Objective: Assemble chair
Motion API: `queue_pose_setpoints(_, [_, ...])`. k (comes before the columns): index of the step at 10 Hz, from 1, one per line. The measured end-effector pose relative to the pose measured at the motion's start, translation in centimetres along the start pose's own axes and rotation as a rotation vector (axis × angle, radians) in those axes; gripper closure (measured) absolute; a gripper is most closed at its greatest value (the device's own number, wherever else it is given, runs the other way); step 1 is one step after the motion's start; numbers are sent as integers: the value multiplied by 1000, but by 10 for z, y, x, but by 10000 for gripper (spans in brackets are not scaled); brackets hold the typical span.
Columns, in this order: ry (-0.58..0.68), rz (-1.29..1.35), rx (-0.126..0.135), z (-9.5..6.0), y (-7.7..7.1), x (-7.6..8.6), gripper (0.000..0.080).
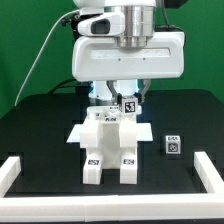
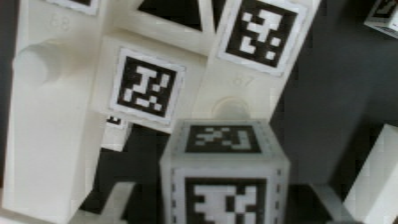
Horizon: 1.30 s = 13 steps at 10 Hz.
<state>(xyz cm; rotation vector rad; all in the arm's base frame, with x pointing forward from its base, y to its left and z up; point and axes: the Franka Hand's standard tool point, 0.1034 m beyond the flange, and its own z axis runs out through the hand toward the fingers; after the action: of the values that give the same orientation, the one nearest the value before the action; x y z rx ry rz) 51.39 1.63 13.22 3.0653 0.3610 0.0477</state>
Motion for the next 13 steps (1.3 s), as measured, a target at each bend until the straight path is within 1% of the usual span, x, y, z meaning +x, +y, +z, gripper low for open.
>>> queue_pose_setpoints(2, [-14,23,4,0,-4,-2,518])
queue_pose_setpoints(5, [-7,22,3,0,-2,-3,518])
queue_pose_setpoints(9, [29,21,-7,0,2,3,518])
queue_pose_setpoints(13, [16,32,1,-4,-2,0,518])
